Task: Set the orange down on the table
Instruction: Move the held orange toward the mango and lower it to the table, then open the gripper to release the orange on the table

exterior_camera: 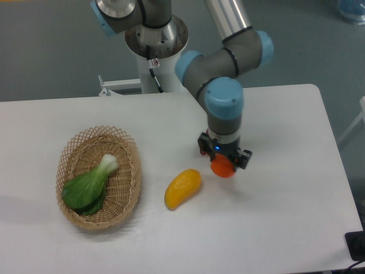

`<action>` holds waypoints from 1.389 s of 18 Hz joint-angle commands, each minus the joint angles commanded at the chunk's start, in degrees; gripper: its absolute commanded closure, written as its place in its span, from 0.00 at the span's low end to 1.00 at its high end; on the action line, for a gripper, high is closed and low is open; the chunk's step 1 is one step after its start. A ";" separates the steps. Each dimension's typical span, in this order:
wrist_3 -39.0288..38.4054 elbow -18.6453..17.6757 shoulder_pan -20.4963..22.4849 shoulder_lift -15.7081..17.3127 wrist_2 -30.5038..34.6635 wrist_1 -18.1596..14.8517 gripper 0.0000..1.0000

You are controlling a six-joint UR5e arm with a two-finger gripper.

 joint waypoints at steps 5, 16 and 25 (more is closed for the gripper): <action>-1.14 -1.86 -4.66 -0.34 3.61 0.00 0.30; -0.44 -1.68 -4.31 0.09 2.56 1.23 0.00; -0.26 5.07 5.17 0.54 -13.97 2.02 0.00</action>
